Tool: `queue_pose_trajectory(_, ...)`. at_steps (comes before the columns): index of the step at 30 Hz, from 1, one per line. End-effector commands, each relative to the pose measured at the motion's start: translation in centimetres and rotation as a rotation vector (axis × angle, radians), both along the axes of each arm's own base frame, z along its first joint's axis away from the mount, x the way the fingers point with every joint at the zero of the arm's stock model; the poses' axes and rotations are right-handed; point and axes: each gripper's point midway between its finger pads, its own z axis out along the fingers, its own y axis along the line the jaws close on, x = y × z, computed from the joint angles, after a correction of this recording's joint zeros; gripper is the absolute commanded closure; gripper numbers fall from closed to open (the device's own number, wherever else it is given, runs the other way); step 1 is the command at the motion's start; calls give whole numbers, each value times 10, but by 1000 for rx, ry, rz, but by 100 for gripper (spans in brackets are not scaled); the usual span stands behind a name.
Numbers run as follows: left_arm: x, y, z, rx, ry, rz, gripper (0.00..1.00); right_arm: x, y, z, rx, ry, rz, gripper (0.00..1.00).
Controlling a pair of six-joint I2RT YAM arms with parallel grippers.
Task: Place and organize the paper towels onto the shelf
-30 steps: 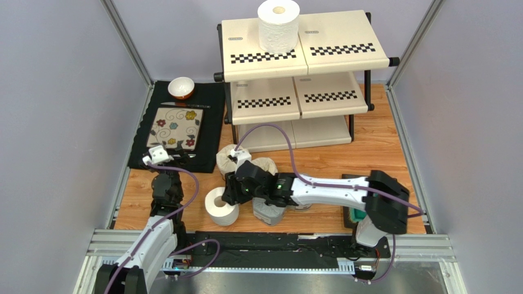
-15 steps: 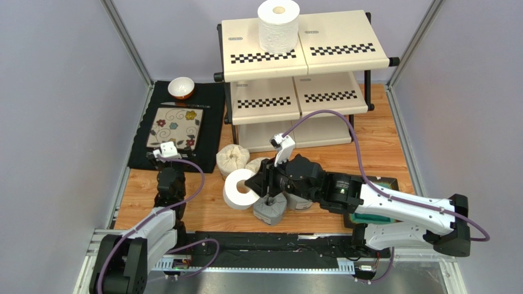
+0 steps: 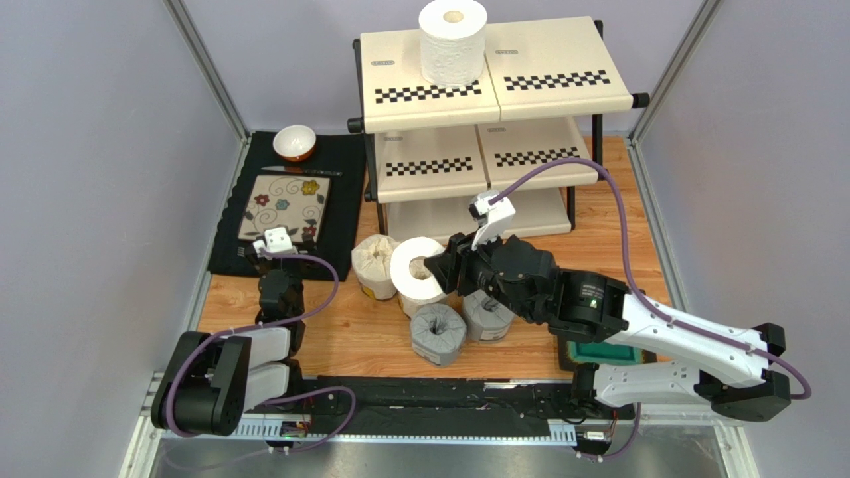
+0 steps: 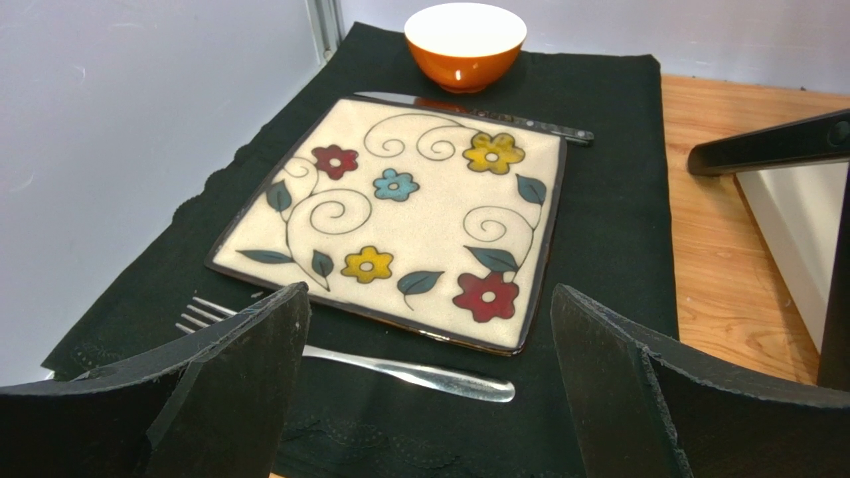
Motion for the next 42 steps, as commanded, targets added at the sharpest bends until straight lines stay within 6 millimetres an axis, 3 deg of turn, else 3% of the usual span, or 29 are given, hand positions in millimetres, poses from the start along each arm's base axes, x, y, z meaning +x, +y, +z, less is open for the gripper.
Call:
queue_pose_trajectory(1,-81,6,-96,37,242,-25,1,17,-27,67,101,-135,-104,80)
queue_pose_trajectory(6,-74,-1,-103,46,288,-66,1,32,-58,106,83,-232,-201,80)
queue_pose_trajectory(14,-69,-3,-105,54,310,-75,1,53,-125,199,133,-384,-407,82)
queue_pose_trajectory(20,-69,-3,-107,53,317,-73,1,68,-153,256,130,-494,-493,83)
queue_pose_trajectory(23,-69,-3,-107,53,317,-73,1,84,-155,267,82,-530,-522,83)
queue_pose_trajectory(24,-69,-3,-107,53,317,-73,1,82,-164,282,113,-547,-536,83)
queue_pose_trajectory(30,-69,-3,-106,53,316,-75,1,119,-182,298,165,-548,-586,84)
queue_pose_trajectory(37,-68,-3,-107,55,322,-75,1,183,-186,286,271,-438,-504,85)
queue_pose_trajectory(42,-68,-3,-108,55,325,-77,1,200,-181,285,317,-423,-429,86)
